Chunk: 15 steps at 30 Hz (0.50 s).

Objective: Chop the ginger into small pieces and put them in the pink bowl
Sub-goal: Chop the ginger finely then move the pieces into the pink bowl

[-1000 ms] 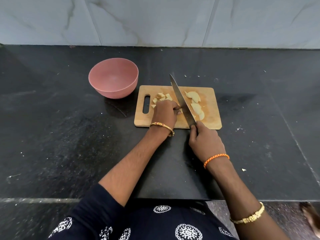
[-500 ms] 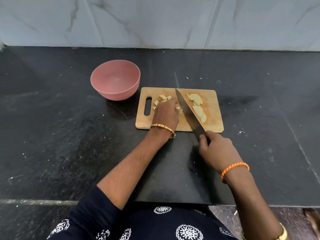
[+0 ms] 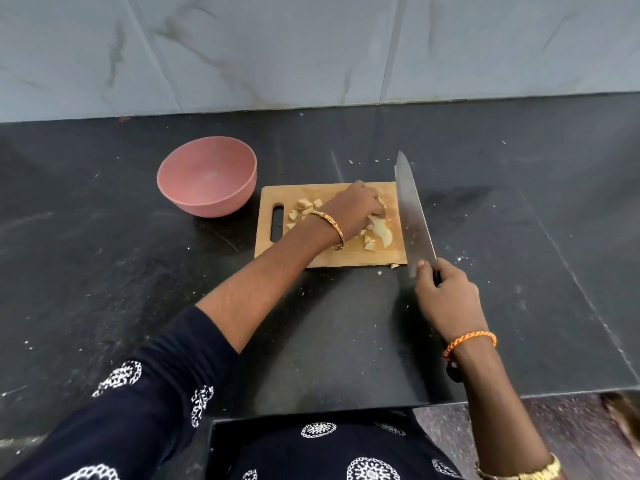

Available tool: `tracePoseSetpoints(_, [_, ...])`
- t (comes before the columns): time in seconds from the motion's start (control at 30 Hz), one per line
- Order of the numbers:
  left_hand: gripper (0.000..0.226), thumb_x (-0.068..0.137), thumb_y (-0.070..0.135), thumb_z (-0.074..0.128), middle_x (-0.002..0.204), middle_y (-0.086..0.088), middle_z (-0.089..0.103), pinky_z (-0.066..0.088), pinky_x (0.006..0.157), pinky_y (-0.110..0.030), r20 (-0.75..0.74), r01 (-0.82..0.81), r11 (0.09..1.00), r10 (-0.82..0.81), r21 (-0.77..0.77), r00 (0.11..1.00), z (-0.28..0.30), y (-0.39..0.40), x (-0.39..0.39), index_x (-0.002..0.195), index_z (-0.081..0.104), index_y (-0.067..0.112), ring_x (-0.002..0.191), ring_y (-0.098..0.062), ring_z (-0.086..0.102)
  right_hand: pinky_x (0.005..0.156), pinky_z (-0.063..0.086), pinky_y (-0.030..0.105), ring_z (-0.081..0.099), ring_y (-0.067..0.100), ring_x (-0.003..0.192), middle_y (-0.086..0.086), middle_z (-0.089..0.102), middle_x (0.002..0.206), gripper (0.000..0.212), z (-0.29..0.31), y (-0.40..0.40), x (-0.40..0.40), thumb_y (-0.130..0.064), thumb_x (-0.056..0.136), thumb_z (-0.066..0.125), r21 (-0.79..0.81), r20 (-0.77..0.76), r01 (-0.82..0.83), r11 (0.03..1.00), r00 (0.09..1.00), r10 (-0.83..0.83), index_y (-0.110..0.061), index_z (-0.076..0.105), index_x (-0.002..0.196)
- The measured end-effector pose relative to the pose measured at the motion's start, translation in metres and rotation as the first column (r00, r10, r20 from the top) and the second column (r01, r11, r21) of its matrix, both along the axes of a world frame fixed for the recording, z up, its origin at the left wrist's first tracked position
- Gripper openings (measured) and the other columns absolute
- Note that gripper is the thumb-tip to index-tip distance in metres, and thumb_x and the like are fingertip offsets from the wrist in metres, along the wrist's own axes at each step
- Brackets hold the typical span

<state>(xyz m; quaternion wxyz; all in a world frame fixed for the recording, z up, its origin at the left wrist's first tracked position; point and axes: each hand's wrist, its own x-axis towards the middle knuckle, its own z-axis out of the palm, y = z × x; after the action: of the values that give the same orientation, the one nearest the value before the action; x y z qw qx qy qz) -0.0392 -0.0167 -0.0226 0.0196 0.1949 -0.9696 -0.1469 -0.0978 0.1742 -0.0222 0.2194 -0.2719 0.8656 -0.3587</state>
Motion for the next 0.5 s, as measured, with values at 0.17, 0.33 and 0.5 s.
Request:
tracePoseSetpoints(0.17, [0.013, 0.082, 0.007, 0.063, 0.096, -0.007, 0.066, 0.042, 0.088, -0.038, -0.093, 0.080, 0.991, -0.070, 0.104, 0.993, 0.0021, -0.0006, 0.0003, 0.092, 0.071, 0.010, 0.095, -0.021, 0.051, 0.051, 0.035, 0.027, 0.047, 0.022, 0.062, 0.004, 0.050, 0.059, 0.033, -0.0026, 0.0000, 0.0003, -0.028, 0.096, 0.042, -0.008, 0.027, 0.016, 1.000, 1.000, -0.015, -0.004, 0.053, 0.076])
tracePoseSetpoints(0.33, [0.018, 0.086, 0.008, 0.057, 0.101, -0.006, 0.065, 0.040, 0.089, -0.035, -0.110, 0.138, 0.986, -0.127, 0.097, 0.986, -0.0002, 0.0067, -0.0051, 0.099, 0.070, 0.010, 0.098, -0.023, 0.049, 0.057, 0.041, 0.031, 0.055, 0.028, 0.071, 0.006, 0.057, 0.065, 0.033, -0.0041, -0.0028, 0.0004, -0.029, 0.096, 0.041, -0.016, 0.043, 0.024, 1.000, 0.999, -0.023, -0.004, 0.059, 0.085])
tracePoseSetpoints(0.5, [0.023, 0.089, 0.024, 0.056, 0.109, -0.005, 0.060, 0.035, 0.085, -0.027, 0.005, 0.188, 0.980, -0.188, 0.068, 0.982, -0.0001, 0.0035, -0.0050, 0.107, 0.069, 0.017, 0.101, -0.019, 0.043, 0.062, 0.044, 0.033, 0.057, 0.029, 0.072, 0.009, 0.060, 0.070, 0.034, -0.0044, -0.0025, 0.0001, -0.030, 0.096, 0.041, -0.027, 0.046, 0.044, 0.999, 0.998, -0.043, -0.003, 0.060, 0.088])
